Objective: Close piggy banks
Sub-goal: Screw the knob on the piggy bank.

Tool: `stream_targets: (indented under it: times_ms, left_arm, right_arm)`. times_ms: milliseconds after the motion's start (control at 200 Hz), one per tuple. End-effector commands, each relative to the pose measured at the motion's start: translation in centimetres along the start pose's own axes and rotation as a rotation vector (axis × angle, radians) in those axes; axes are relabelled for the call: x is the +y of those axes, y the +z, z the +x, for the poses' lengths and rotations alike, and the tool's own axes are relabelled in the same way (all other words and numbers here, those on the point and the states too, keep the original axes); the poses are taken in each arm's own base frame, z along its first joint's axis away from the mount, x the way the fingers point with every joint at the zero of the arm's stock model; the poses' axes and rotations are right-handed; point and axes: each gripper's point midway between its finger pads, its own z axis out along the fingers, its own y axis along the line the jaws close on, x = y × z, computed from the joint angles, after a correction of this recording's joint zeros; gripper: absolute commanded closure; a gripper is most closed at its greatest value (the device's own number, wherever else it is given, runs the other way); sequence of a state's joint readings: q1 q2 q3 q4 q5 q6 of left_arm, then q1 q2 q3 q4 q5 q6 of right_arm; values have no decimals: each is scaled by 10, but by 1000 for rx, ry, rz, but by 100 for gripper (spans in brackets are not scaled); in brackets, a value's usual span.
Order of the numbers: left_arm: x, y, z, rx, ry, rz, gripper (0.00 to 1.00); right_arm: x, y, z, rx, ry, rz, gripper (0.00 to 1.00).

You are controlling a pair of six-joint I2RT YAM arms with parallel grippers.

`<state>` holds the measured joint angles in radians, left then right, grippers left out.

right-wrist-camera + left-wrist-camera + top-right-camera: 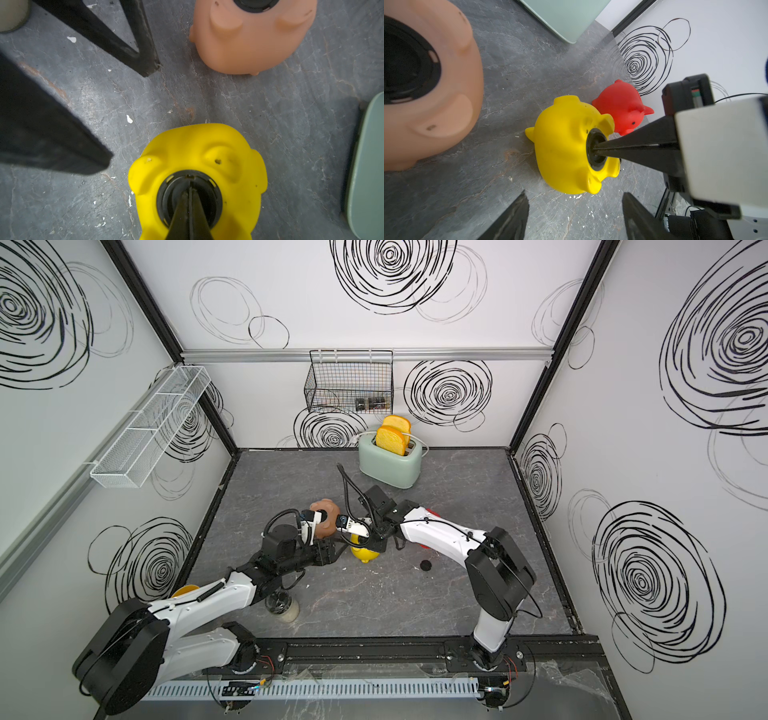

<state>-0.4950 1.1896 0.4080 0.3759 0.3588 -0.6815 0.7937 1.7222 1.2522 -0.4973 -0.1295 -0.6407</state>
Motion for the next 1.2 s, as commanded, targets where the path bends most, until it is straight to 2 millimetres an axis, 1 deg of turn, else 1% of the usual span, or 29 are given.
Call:
stream_targets:
  times_ms: [0, 85, 150, 310, 395, 485, 630, 891, 1031, 1126, 1196]
  left_arm:
    - [-14, 2, -19, -46, -2, 50, 25]
    - [-19, 5, -29, -61, -8, 61, 22]
    - [-23, 8, -34, -63, -9, 71, 20]
    - [-32, 16, -44, -65, -11, 96, 17]
    - [-33, 22, -48, -59, -8, 95, 17]
    - [-29, 28, -48, -45, -9, 86, 16]
    - [-24, 33, -47, -37, -15, 79, 16]
    - [-8, 28, -46, -48, -40, 53, 15]
    - [0, 23, -50, -65, -60, 39, 14]
    - [1, 21, -55, -78, -70, 40, 14]
    - [-3, 21, -61, -86, -71, 51, 14]
  right_arm:
    - [9, 10, 42, 137, -3, -20, 100]
    - [9, 11, 44, 136, -9, -17, 100]
    - [9, 9, 40, 123, -10, -25, 100]
    - [11, 5, 35, 100, -12, -33, 100]
    - [13, 6, 35, 96, -14, -43, 100]
    - [13, 7, 36, 98, -10, -44, 100]
    - [14, 7, 36, 98, -11, -49, 100]
    - [13, 10, 36, 96, -10, -54, 100]
    - [11, 10, 34, 84, -7, -51, 100]
    - [11, 10, 34, 80, -6, -54, 100]
    - [11, 10, 33, 81, -6, -55, 100]
